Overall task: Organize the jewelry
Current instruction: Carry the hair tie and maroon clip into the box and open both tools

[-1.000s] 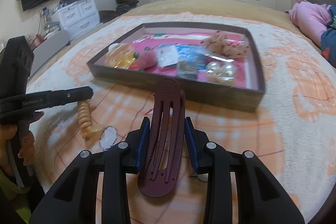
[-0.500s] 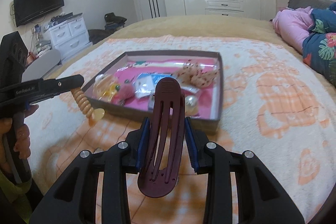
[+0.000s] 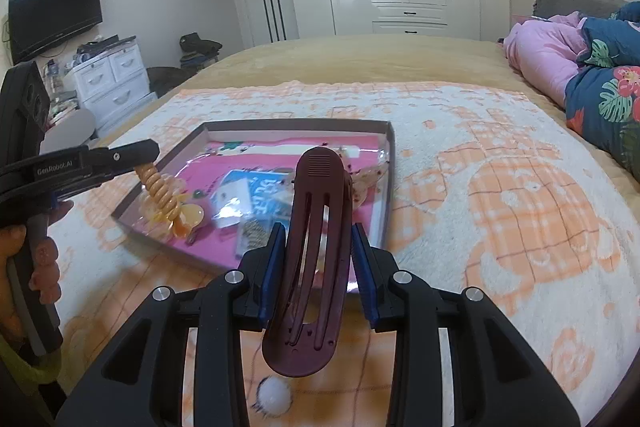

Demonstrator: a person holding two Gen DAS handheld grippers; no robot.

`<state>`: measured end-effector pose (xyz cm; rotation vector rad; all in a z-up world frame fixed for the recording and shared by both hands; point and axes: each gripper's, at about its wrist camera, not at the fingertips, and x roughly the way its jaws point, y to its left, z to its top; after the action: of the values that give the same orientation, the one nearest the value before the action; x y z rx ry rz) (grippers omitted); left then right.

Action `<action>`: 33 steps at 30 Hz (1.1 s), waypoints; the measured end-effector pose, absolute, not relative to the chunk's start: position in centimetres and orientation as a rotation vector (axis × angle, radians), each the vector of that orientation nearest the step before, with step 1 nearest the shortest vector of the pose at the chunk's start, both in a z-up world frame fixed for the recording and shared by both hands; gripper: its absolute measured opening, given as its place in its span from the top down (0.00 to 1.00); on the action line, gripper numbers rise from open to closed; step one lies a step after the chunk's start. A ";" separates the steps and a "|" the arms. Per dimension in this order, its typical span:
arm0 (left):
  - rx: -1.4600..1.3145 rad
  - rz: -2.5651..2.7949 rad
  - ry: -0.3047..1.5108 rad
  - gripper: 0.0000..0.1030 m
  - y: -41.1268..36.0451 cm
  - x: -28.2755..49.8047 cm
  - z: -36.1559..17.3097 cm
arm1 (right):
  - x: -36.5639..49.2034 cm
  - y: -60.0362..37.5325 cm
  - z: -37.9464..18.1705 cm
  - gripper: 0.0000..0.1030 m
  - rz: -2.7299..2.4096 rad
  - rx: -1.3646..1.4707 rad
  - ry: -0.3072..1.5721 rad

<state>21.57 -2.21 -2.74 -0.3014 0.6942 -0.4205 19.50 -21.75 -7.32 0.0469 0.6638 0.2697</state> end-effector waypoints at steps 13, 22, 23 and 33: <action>-0.278 -0.400 0.742 0.89 -2.9 23.0 -5.0 | 24.3 -21.6 -7.7 0.69 0.237 0.040 0.670; -0.251 -0.370 0.750 0.89 -2.7 22.9 -5.7 | 26.5 -20.3 -10.1 0.69 0.229 0.014 0.734; -0.250 -0.369 0.751 0.89 -2.6 22.9 -5.8 | 26.6 -20.2 -10.3 0.69 0.230 0.017 0.741; -0.248 -0.357 0.755 0.89 -2.3 22.6 -5.9 | 25.4 -20.1 -10.4 0.61 0.247 0.038 0.752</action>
<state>22.63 -2.28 -5.87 -0.2480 0.7552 -0.3569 25.40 -20.15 -10.44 0.0384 0.7523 0.2470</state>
